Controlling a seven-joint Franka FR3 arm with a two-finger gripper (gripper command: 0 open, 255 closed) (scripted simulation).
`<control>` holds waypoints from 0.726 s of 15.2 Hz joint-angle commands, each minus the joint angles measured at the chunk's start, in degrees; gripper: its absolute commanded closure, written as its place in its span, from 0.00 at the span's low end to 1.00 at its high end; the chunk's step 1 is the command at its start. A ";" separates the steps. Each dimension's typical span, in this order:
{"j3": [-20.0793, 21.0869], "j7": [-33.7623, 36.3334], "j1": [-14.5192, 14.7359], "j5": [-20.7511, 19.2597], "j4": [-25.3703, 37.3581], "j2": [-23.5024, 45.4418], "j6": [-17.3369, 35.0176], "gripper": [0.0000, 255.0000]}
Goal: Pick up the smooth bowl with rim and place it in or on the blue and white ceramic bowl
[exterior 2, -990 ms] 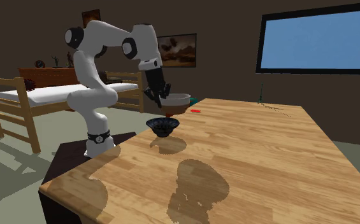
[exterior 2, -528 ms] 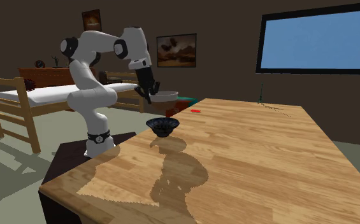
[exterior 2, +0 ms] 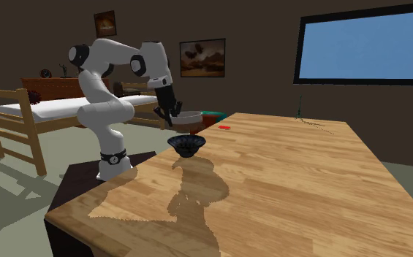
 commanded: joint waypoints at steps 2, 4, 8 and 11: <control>0.82 -0.38 0.31 0.92 -1.87 0.73 2.62 1.00; 1.34 -0.64 0.57 1.56 -3.14 1.19 4.33 1.00; 2.29 -1.14 1.02 2.74 -5.25 2.24 7.43 1.00; 2.29 -1.14 1.02 2.73 -5.25 2.24 7.43 1.00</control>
